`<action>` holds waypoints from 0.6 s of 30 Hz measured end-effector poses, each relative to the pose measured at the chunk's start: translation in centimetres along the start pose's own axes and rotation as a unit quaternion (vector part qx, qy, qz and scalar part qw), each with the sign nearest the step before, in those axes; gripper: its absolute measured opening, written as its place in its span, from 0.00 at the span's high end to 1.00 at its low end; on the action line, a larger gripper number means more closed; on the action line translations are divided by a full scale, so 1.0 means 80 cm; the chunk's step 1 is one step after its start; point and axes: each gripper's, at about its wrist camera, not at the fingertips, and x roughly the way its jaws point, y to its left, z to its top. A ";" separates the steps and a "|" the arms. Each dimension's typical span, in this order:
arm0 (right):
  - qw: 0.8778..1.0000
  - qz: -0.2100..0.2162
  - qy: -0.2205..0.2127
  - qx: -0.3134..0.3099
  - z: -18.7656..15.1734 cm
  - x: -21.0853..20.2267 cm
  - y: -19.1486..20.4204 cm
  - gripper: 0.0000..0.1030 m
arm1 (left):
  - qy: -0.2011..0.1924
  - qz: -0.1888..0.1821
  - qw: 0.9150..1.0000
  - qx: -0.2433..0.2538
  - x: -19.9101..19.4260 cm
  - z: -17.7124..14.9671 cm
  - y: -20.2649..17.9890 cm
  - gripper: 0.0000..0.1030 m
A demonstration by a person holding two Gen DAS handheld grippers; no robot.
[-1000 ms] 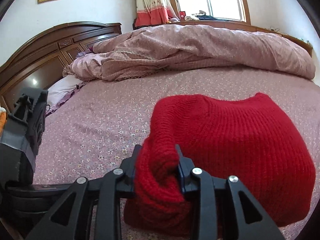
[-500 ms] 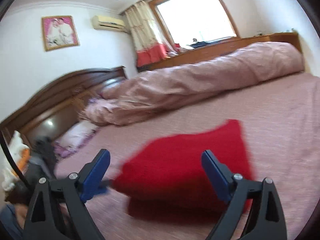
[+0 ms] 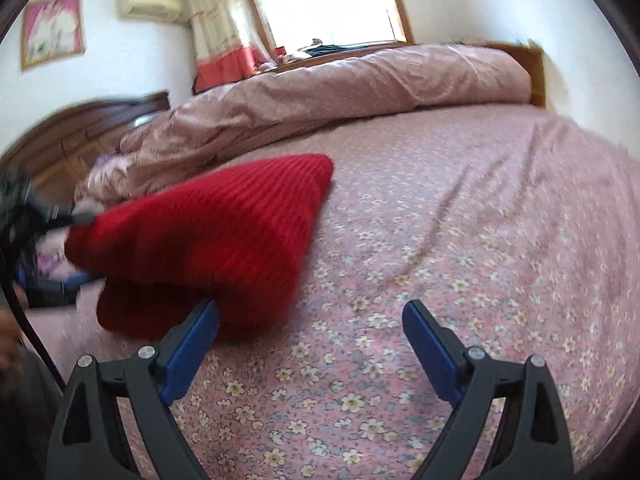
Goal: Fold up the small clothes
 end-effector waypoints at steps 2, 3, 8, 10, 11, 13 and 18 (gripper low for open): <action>0.999 -0.019 -0.007 -0.033 -0.003 0.000 0.016 0.08 | -0.011 0.020 1.000 0.016 0.006 0.003 -0.008 0.80; 0.999 -0.019 -0.008 -0.039 -0.004 -0.001 0.022 0.08 | -0.021 0.014 0.999 0.024 0.006 0.004 -0.014 0.82; 0.998 -0.024 -0.016 -0.057 0.008 0.013 0.045 0.08 | -0.065 -0.033 0.996 0.052 -0.010 0.009 -0.037 0.84; 0.998 -0.023 -0.018 -0.051 0.018 0.021 0.049 0.08 | -0.071 -0.044 0.995 0.063 -0.013 0.011 -0.044 0.84; 0.999 -0.023 -0.018 -0.047 0.022 0.026 0.049 0.08 | -0.073 -0.049 0.994 0.070 -0.015 0.011 -0.047 0.84; 0.999 -0.037 -0.014 -0.032 0.025 0.037 0.043 0.08 | -0.076 -0.037 0.993 0.079 -0.015 0.014 -0.048 0.84; 0.998 -0.035 -0.026 0.051 0.011 0.029 -0.002 0.08 | -0.053 0.033 0.995 0.073 -0.002 -0.006 -0.015 0.84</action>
